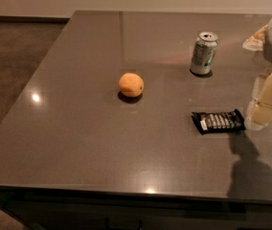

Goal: Move orange near 7up can

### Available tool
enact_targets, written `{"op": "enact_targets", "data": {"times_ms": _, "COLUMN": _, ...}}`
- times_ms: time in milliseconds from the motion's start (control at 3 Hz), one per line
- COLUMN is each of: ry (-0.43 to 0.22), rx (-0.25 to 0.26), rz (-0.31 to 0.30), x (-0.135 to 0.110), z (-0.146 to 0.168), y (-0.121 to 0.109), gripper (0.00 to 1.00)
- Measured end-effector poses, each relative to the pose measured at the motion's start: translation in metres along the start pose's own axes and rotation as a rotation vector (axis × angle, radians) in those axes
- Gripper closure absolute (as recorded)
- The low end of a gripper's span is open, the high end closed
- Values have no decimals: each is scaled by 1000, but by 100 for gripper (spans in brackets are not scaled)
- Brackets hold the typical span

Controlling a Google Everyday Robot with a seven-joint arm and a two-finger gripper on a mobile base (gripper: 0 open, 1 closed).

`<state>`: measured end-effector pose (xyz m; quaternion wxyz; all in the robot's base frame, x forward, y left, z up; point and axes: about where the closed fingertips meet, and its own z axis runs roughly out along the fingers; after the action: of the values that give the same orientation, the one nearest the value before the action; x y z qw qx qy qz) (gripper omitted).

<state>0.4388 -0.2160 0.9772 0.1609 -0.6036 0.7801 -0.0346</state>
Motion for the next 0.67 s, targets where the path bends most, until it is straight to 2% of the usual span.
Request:
{"op": "enact_targets", "data": {"times_ms": 333, "ry": 0, "rx": 0, "rz": 0, "x": 0, "z": 0, "y": 0, "gripper": 0}}
{"op": "enact_targets", "data": {"times_ms": 667, "ry": -66, "rx": -11, "rz": -72, "x": -40, "z": 10, "y": -19, "gripper": 0}}
